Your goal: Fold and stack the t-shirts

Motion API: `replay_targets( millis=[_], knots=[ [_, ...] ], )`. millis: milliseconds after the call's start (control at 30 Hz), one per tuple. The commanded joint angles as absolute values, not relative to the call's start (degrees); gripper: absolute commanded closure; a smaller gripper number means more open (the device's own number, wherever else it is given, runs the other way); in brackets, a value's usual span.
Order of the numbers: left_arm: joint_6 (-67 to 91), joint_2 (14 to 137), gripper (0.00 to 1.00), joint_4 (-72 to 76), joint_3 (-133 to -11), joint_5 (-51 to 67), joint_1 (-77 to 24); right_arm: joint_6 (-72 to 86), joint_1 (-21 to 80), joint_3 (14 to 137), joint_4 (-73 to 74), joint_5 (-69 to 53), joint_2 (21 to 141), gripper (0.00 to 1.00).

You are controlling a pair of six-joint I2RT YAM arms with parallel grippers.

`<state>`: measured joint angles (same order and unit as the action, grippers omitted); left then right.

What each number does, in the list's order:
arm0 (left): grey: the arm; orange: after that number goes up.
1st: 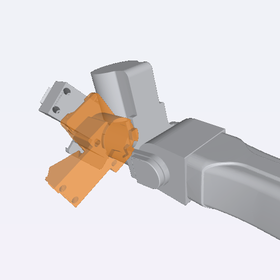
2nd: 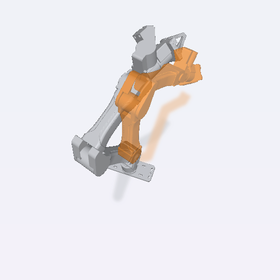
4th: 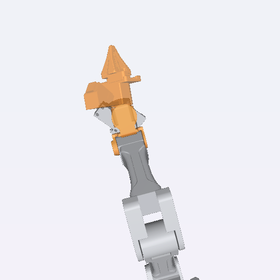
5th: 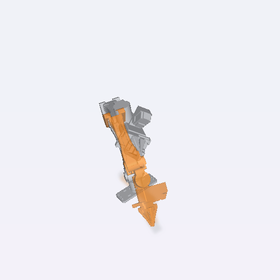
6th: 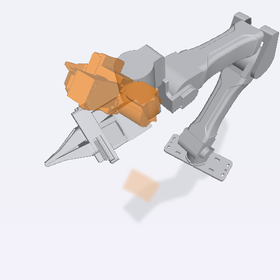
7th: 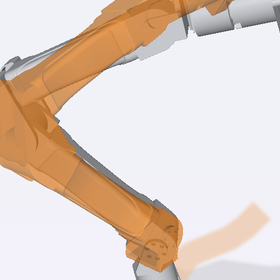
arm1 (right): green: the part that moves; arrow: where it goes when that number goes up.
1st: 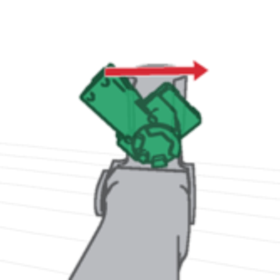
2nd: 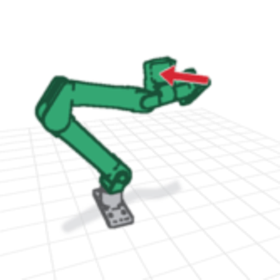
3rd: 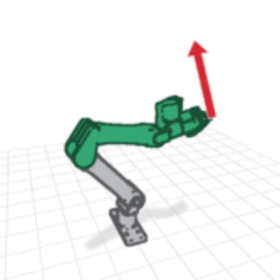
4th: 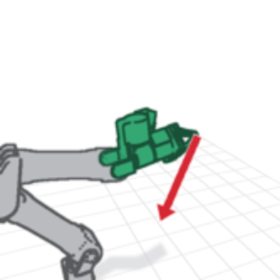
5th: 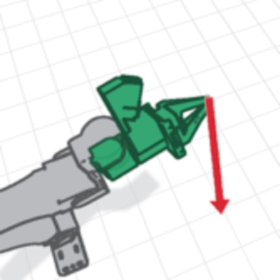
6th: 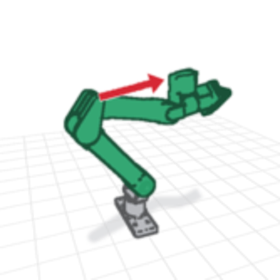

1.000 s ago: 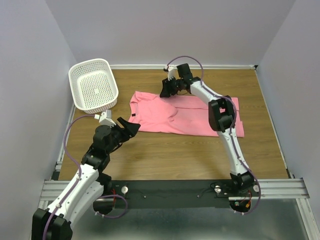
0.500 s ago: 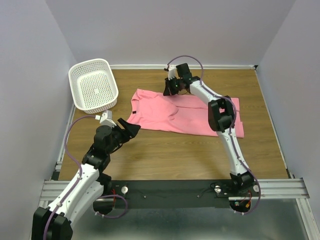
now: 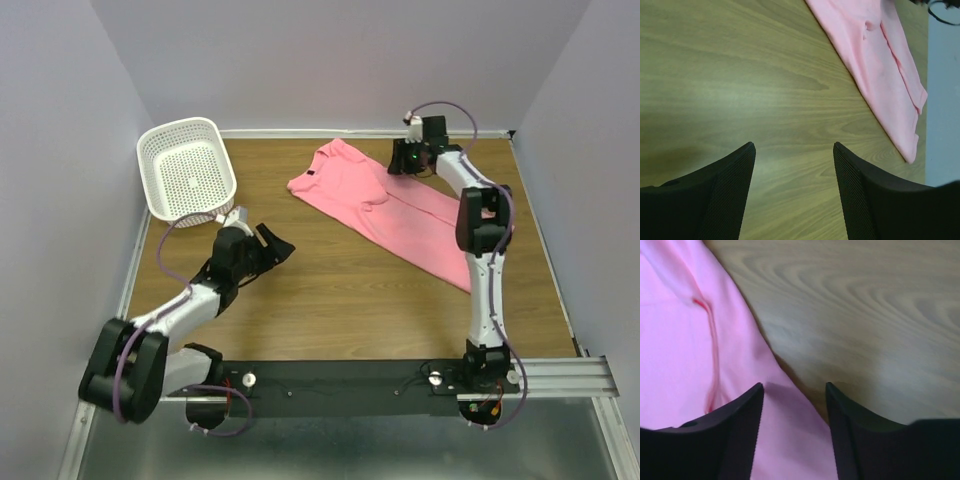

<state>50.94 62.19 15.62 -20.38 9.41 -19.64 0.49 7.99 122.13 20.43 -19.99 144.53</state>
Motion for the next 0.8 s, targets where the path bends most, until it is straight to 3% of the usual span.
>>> replay_targets(
  millis=[0,200,433,500,600,700,767],
  knots=[
    [47.99,77.45,0.29,24.61,-29.42,12.22,-21.09,-6.05,5.81,112.87,21.88,-18.72,133.88,0.38],
    [50.79,100.41,0.42,23.56,-46.04,8.89,-22.5,-17.2,1.5,93.13,21.88,-29.95,112.82,0.25],
    [54.4,114.06,0.44,6.81,-64.65,0.63,-22.41,-18.63,1.49,73.86,21.8,-37.35,91.26,0.24],
    [54.93,118.53,0.53,1.87,-69.06,-1.21,-22.24,-18.02,1.58,70.68,21.8,-39.1,88.25,0.24],
    [53.71,122.51,0.54,-4.63,-76.63,-1.06,-21.97,-17.58,1.58,68.21,21.71,-40.78,84.47,0.24],
    [51.95,124.8,0.72,-7.38,-80.06,-1.32,-21.45,-17.75,1.41,65.75,21.71,-41.13,81.22,0.24],
    [50.45,125.51,0.79,-8.78,-81.73,-1.41,-21.01,-18.02,1.49,64.78,21.8,-40.96,79.64,0.24]
  ],
)
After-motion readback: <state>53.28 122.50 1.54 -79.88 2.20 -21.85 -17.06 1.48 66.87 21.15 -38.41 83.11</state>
